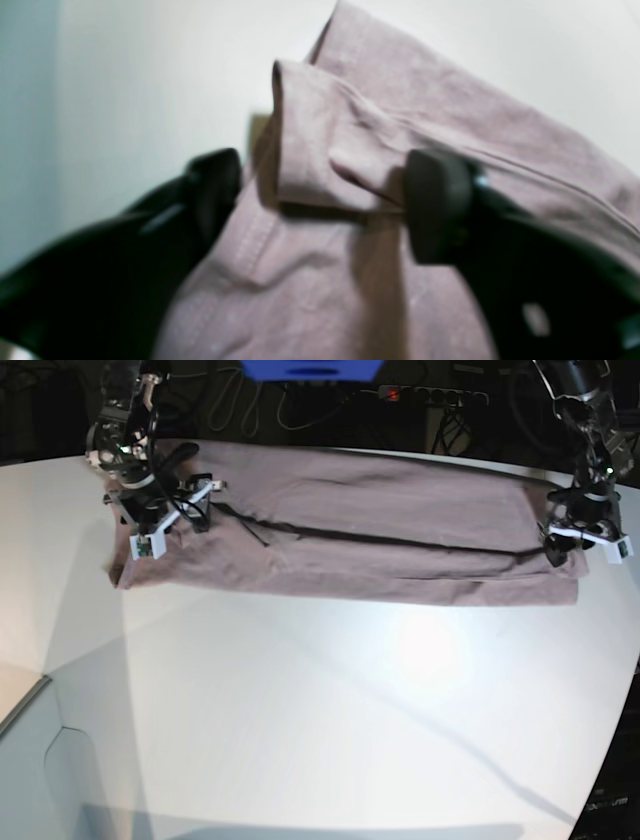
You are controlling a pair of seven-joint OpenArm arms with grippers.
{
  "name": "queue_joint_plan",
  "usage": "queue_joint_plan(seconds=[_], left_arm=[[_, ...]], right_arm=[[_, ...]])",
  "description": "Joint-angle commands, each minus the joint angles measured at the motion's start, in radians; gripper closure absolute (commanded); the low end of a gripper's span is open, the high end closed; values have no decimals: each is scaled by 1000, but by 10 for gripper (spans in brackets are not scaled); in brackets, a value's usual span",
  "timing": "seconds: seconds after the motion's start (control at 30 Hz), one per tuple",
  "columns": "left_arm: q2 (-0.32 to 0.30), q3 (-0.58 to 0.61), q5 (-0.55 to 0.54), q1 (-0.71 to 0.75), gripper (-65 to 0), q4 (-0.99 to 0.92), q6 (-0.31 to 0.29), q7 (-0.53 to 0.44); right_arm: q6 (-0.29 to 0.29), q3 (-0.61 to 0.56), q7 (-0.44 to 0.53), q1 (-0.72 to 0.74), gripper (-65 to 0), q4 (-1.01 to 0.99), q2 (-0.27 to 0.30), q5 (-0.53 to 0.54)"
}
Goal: Layout the t-shirt on the table in an organized manner, then fold the t-shirt properly
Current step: 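Regrasp the shirt's ends with both grippers, then carry the left gripper's end over toward the right gripper, folding the shirt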
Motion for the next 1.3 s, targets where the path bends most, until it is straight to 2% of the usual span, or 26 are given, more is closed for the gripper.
queue_joint_plan(seconds=[0.0, 0.07, 0.17, 0.23, 0.33, 0.4, 0.53, 0.7, 1.0, 1.27], left_arm=[[-11, -3, -5, -6, -327, 10, -6, 1], [-11, -3, -5, -6, -282, 10, -6, 1], [-11, 3, -5, -7, -267, 10, -6, 1], [-11, 3, -5, -6, -225, 10, -6, 1], [-11, -2, -5, -4, -108, 23, -6, 1], [-9, -3, -5, -4, -3, 24, -6, 1], [-11, -5, -5, -7, -6, 35, -6, 1], [-4, -5, -5, 11, 0, 135, -6, 1], [88, 3, -5, 73, 0, 388, -6, 3], [213, 18, 5, 111, 0, 547, -6, 18]], right_arm=[[2, 1, 12, 4, -376, 12, 4, 7], [2, 1, 12, 4, -376, 12, 4, 7], [2, 0, 12, 4, -376, 12, 16, 7], [2, 1, 12, 4, -376, 12, 16, 7], [2, 1, 12, 4, -376, 12, 18, 7], [2, 1, 12, 4, -376, 12, 18, 7], [2, -3, 12, 4, -376, 12, 18, 7], [2, -5, 12, 4, -376, 12, 18, 7], [2, -5, 12, 6, -376, 12, 18, 7], [2, -5, 12, 22, -376, 12, 16, 7]])
